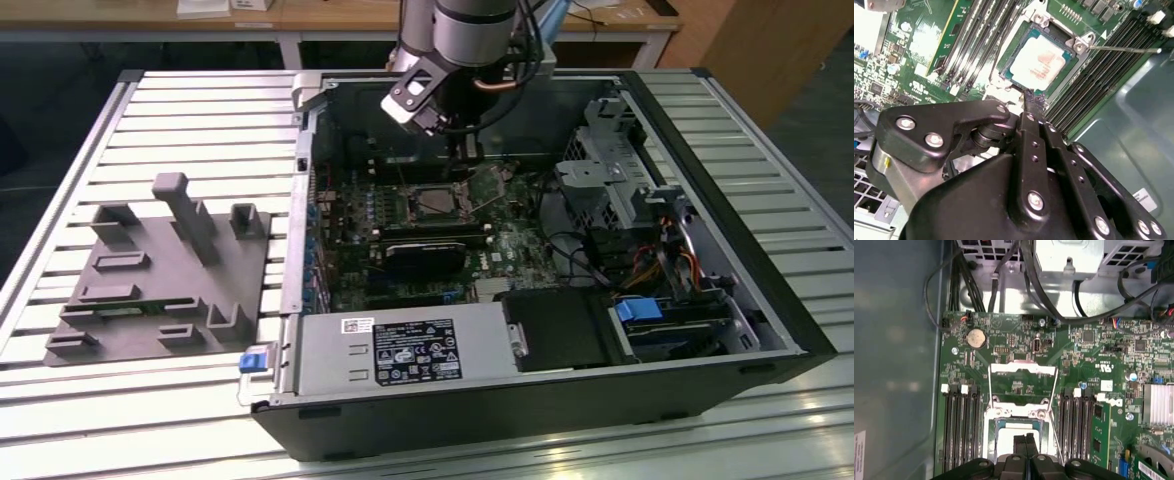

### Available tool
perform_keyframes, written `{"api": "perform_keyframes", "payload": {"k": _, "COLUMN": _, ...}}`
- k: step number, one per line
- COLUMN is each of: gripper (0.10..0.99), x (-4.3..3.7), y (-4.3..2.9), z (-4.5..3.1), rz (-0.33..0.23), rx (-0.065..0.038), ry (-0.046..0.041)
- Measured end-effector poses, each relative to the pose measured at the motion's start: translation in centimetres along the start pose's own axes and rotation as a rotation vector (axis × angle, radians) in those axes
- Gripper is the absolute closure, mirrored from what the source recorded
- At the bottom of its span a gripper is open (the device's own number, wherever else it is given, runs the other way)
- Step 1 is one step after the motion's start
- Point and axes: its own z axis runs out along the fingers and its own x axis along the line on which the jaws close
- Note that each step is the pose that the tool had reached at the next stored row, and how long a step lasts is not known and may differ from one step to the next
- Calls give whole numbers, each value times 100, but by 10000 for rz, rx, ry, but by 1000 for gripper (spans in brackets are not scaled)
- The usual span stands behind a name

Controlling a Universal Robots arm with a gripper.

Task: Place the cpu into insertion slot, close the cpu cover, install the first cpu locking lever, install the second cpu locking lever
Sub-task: 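Close the cpu cover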

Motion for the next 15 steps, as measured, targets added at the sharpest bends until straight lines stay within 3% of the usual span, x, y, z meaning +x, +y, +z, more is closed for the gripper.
{"api": "perform_keyframes", "payload": {"k": 11, "gripper": 980, "x": 0, "y": 45, "z": -38, "rz": 0, "rx": 28, "ry": 3}}
{"api": "perform_keyframes", "payload": {"k": 15, "gripper": 980, "x": -1, "y": 93, "z": -39, "rz": 1, "rx": 34, "ry": 1}}
